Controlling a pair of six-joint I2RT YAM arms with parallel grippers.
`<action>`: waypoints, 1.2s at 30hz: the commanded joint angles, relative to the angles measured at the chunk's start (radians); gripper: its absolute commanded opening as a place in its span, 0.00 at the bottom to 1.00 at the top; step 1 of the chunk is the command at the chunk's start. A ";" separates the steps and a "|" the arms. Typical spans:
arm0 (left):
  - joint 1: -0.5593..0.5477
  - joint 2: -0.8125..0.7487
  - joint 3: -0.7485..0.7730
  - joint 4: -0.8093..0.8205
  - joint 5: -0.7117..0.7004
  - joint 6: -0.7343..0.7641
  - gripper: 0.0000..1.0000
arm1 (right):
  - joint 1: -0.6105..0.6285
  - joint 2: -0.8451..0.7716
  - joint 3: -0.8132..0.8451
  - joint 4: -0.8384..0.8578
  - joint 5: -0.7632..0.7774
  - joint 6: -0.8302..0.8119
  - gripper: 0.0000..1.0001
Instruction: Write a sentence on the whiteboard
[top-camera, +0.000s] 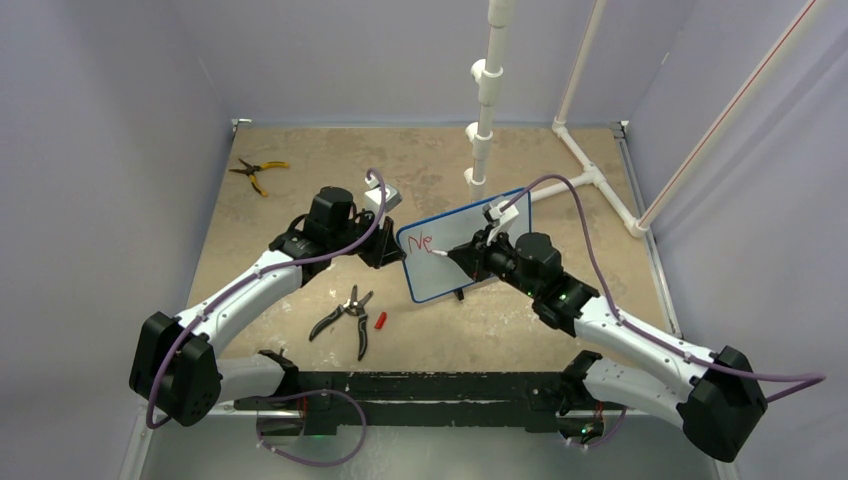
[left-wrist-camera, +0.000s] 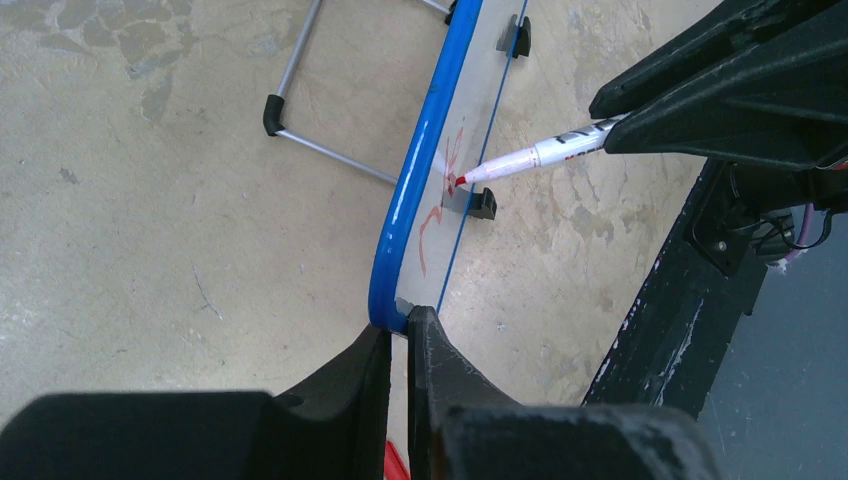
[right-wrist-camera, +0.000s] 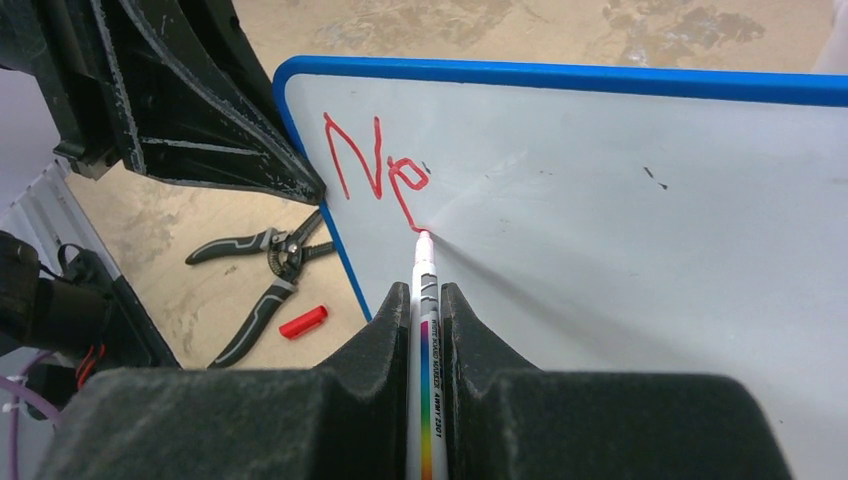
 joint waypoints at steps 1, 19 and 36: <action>0.003 -0.024 0.024 0.040 -0.001 0.034 0.00 | -0.001 -0.040 0.007 -0.006 0.087 0.013 0.00; 0.003 -0.023 0.023 0.038 0.002 0.035 0.00 | -0.001 -0.048 0.044 0.088 0.071 -0.004 0.00; 0.003 -0.022 0.022 0.040 0.007 0.034 0.00 | -0.001 -0.068 -0.009 0.015 0.114 0.009 0.00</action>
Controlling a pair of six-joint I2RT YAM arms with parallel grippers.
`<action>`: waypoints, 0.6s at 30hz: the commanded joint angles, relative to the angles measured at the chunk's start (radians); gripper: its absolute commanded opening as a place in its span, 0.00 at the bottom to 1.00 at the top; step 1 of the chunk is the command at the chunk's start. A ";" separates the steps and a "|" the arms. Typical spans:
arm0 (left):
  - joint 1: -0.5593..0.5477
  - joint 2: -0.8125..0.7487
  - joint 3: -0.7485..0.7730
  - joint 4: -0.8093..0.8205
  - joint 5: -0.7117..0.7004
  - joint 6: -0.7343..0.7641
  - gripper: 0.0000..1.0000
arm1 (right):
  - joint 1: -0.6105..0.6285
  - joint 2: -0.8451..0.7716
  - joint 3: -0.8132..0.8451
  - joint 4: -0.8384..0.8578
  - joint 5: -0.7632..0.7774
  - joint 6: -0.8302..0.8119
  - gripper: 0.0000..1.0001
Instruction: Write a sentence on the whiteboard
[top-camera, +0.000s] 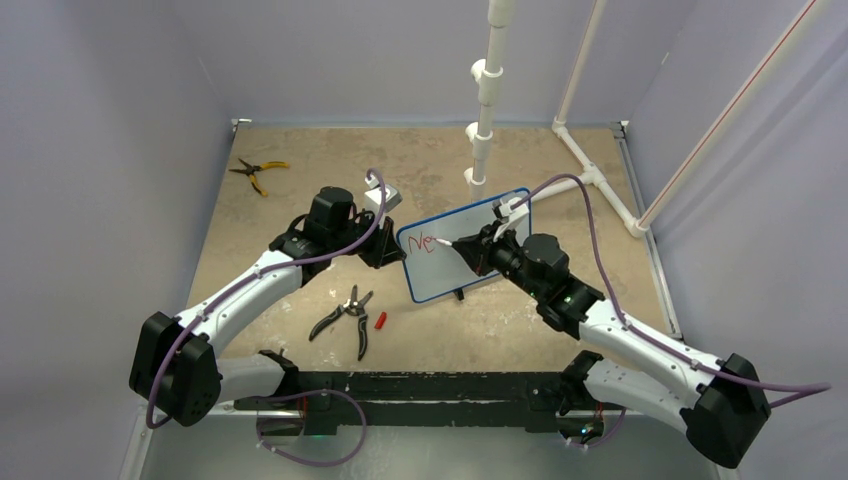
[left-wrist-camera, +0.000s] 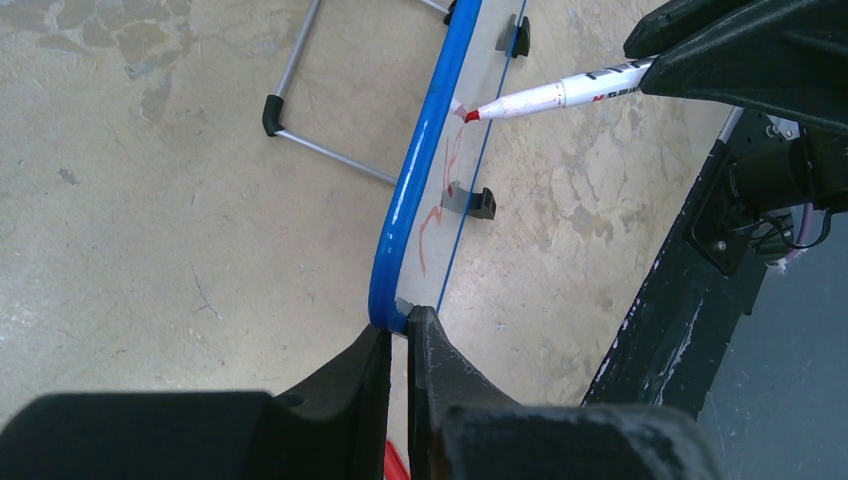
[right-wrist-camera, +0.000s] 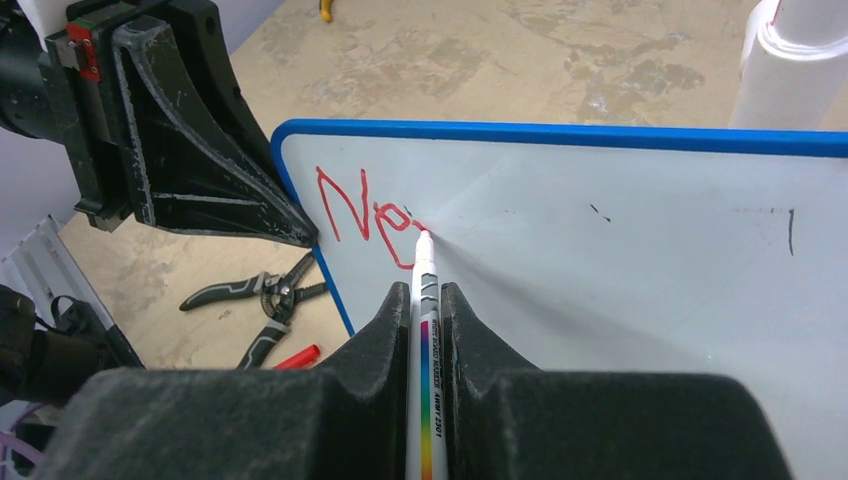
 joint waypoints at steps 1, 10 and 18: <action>0.003 -0.021 0.022 0.039 0.007 0.035 0.00 | 0.000 -0.030 -0.018 -0.020 0.040 0.007 0.00; 0.003 -0.020 0.023 0.041 0.008 0.033 0.00 | -0.001 -0.036 -0.022 -0.019 0.046 0.016 0.00; 0.003 -0.022 0.022 0.040 0.007 0.036 0.00 | 0.000 -0.026 0.026 0.011 0.071 0.003 0.00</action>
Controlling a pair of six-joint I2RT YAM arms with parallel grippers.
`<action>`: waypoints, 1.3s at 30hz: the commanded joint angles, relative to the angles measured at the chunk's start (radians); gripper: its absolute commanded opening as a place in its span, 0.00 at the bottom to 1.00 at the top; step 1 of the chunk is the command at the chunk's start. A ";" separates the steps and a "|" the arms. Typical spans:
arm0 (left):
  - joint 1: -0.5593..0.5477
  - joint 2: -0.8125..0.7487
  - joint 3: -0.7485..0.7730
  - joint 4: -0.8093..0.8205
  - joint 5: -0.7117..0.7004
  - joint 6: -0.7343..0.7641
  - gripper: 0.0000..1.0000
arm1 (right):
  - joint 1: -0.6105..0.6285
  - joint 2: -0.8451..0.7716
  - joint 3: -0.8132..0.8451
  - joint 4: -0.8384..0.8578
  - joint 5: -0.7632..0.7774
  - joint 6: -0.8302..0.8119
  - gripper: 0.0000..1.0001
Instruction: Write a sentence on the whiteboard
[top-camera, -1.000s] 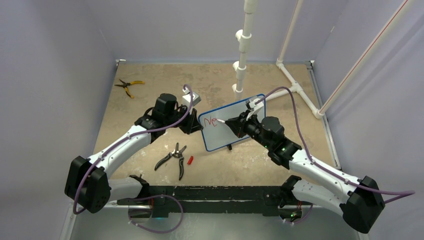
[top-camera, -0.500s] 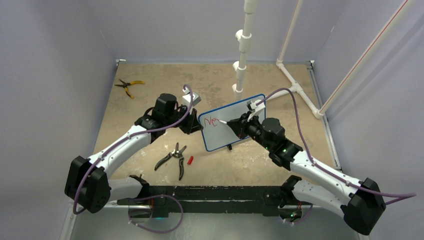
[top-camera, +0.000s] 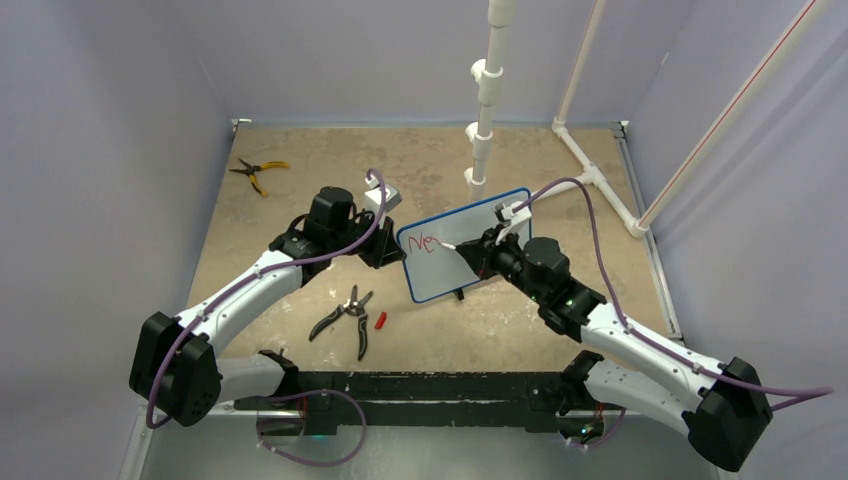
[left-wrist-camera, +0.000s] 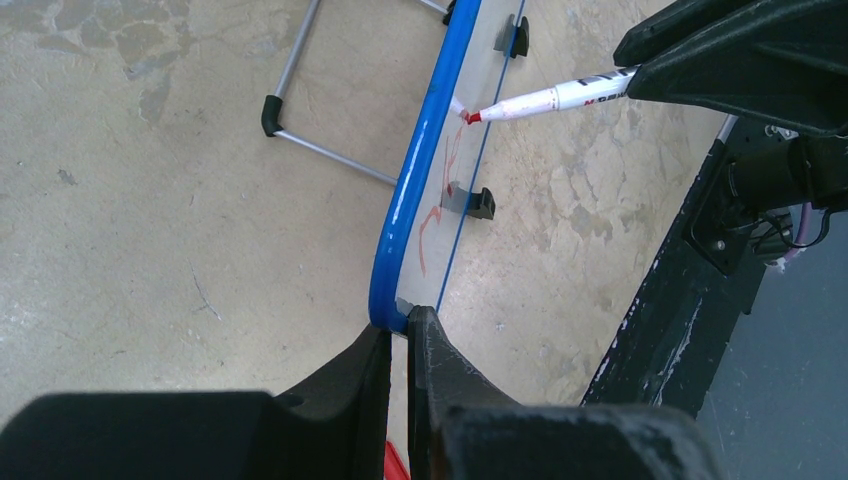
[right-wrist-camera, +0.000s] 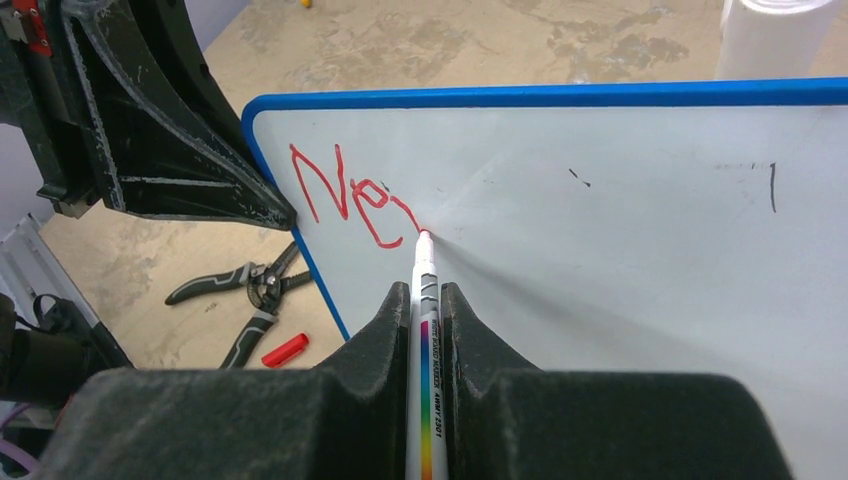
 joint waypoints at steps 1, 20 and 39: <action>0.003 -0.022 0.022 0.039 0.004 0.035 0.00 | -0.001 0.003 0.061 0.046 0.045 -0.011 0.00; 0.003 -0.023 0.023 0.040 0.007 0.034 0.00 | 0.000 -0.020 0.019 0.006 0.055 0.020 0.00; 0.003 -0.024 0.023 0.041 0.006 0.034 0.00 | -0.001 -0.025 0.010 -0.001 0.094 0.040 0.00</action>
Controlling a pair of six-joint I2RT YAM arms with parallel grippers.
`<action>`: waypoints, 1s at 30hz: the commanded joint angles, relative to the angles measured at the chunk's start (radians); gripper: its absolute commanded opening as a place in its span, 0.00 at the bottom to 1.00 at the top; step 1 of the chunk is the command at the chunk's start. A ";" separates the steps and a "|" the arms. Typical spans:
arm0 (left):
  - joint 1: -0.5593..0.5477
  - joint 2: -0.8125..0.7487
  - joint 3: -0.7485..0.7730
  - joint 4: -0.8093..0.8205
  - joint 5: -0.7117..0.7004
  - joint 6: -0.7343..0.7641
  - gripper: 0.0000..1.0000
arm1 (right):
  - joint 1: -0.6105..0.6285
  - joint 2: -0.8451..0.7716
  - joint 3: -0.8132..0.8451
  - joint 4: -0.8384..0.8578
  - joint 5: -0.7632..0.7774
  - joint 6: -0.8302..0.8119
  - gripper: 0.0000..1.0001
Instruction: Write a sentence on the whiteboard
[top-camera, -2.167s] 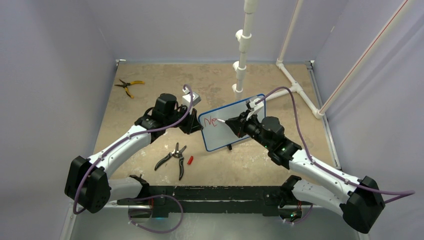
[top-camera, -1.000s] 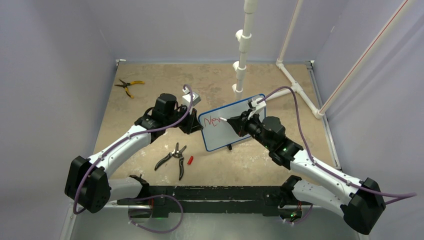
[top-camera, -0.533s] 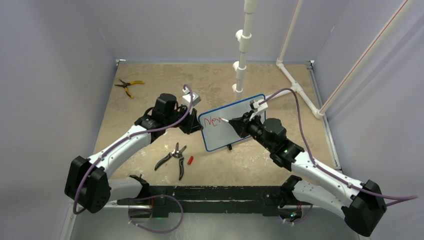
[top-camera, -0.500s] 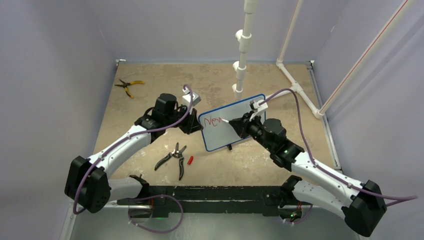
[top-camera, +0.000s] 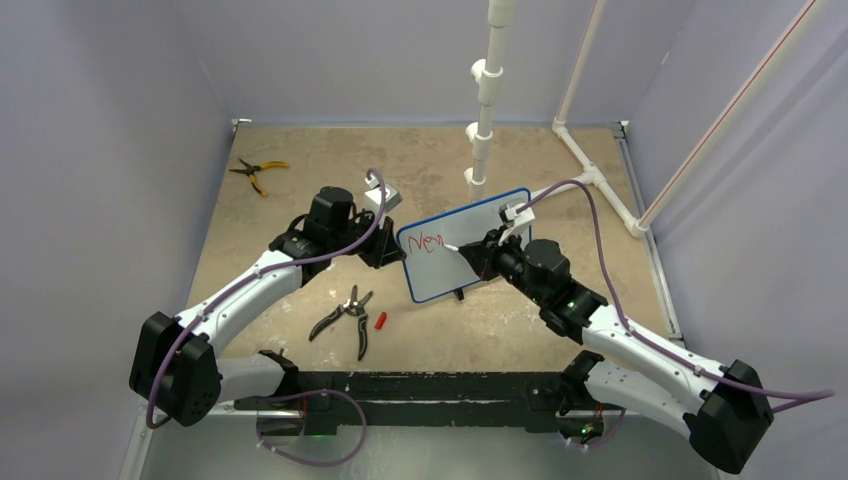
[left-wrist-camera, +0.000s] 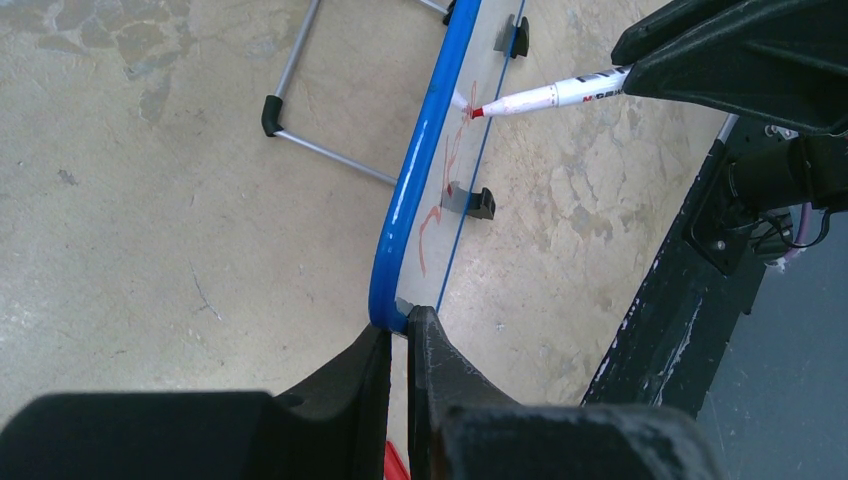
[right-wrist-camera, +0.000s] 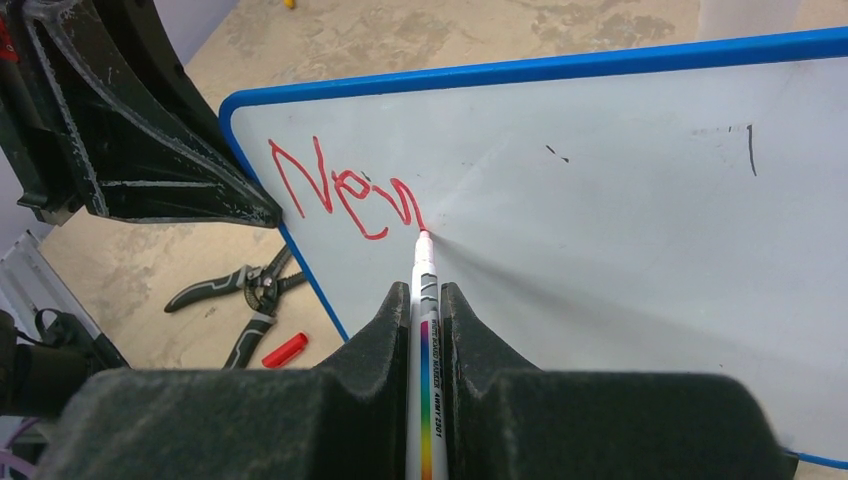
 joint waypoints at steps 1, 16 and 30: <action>0.003 -0.024 0.022 0.041 0.007 0.035 0.00 | 0.000 -0.010 0.027 0.022 0.067 0.001 0.00; 0.003 -0.025 0.022 0.039 0.006 0.035 0.00 | -0.001 -0.006 0.088 0.066 0.104 -0.016 0.00; 0.003 -0.028 0.018 0.035 -0.020 0.038 0.00 | 0.000 -0.108 0.034 0.017 0.072 -0.008 0.00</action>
